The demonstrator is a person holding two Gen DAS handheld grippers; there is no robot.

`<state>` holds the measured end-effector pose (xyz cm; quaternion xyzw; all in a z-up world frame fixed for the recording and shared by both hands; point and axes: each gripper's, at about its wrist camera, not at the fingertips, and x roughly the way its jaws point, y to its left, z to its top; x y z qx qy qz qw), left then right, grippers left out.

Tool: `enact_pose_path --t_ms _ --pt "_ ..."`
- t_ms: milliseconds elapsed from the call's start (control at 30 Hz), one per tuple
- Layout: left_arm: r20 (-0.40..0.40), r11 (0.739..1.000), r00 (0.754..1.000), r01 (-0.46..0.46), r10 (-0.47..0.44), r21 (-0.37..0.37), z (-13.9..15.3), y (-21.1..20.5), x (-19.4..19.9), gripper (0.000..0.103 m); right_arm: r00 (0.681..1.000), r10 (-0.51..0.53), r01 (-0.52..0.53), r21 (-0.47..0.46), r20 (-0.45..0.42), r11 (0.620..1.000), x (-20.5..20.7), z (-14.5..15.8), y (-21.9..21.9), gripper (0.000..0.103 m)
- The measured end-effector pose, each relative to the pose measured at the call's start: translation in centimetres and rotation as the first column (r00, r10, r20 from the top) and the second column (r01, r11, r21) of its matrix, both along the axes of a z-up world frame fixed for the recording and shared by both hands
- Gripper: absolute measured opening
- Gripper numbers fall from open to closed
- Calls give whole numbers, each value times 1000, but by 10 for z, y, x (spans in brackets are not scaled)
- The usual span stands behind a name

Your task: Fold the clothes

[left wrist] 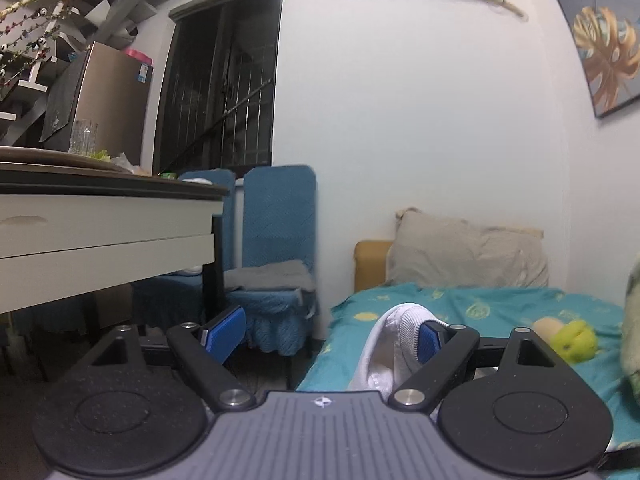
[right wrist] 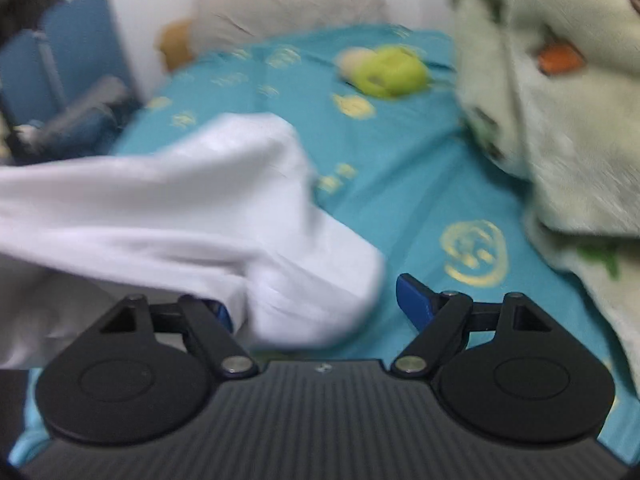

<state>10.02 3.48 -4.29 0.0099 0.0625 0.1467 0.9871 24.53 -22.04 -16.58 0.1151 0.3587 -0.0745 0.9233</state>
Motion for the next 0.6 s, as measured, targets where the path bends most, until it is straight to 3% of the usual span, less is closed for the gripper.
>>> enact_pose_path --t_ms 67,167,233,300,433,600 --pt "-34 1000 999 -18 18 17 -5 1 5 88 997 -66 64 33 48 997 -6 9 -13 80" --pt "-113 999 993 -37 40 27 -9 4 15 91 973 -137 129 58 186 990 -18 32 -28 83" --pt "-104 999 994 -43 45 20 -6 7 16 98 948 -160 145 74 275 987 -25 48 -33 83" --pt "-84 999 996 -37 36 -12 6 12 15 98 921 -165 147 78 352 986 -29 69 -35 83" --pt "38 999 999 -28 29 -19 54 15 10 99 865 -132 116 64 485 991 -26 131 -42 83" --pt "186 999 982 -14 21 -39 151 24 -6 99 783 -60 45 39 620 998 -37 230 -48 83"
